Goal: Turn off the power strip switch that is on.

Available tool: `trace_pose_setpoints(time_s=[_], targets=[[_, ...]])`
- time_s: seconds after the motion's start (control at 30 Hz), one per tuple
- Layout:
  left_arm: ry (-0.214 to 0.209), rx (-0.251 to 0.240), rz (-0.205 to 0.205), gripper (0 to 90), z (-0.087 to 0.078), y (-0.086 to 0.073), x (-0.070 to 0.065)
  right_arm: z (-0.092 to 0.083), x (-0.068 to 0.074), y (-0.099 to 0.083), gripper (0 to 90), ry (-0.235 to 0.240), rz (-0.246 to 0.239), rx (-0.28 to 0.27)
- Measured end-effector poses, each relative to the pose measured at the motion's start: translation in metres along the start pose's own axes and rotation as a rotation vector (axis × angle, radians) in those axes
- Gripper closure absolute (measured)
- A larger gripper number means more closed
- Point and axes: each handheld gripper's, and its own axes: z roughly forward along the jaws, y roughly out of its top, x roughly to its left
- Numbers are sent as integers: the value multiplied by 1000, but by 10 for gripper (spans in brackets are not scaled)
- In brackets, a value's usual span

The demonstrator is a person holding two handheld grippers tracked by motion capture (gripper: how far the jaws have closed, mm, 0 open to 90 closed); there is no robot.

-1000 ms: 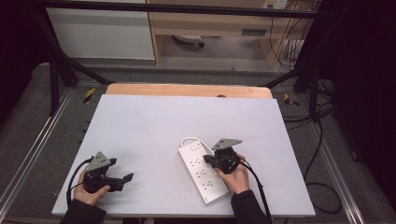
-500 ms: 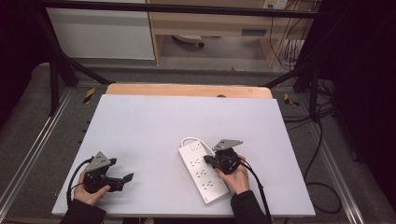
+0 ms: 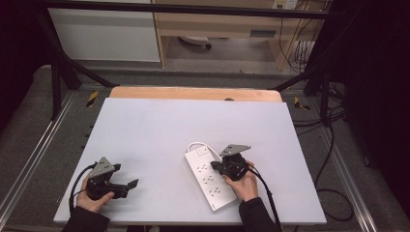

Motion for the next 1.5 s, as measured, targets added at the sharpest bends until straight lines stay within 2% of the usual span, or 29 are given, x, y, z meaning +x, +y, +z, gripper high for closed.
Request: trace_pose_setpoints(time_s=[0.17, 0.33, 0.53, 0.77, 1.0, 1.33, 1.5], targets=[[0, -1, 0, 63, 0, 0, 0, -3, 1, 1, 900, 4, -13, -20], [0, -1, 1, 64, 0, 0, 0, -9, -1, 2, 900, -8, 0, -30], [0, 0, 0, 63, 0, 0, 0, -20, -6, 3, 832, -27, 19, -47], [-1, 0, 0, 63, 0, 0, 0, -32, -13, 2, 679, -52, 37, -51], [-2, 1, 0, 63, 0, 0, 0, -44, -19, -2, 443, -76, 65, -61], [-3, 2, -3, 63, 0, 0, -1, -62, -35, -22, 155, -131, 98, -93], [-4, 6, 0, 63, 1, 0, -1, -71, -44, -35, 79, -157, 124, -91]])
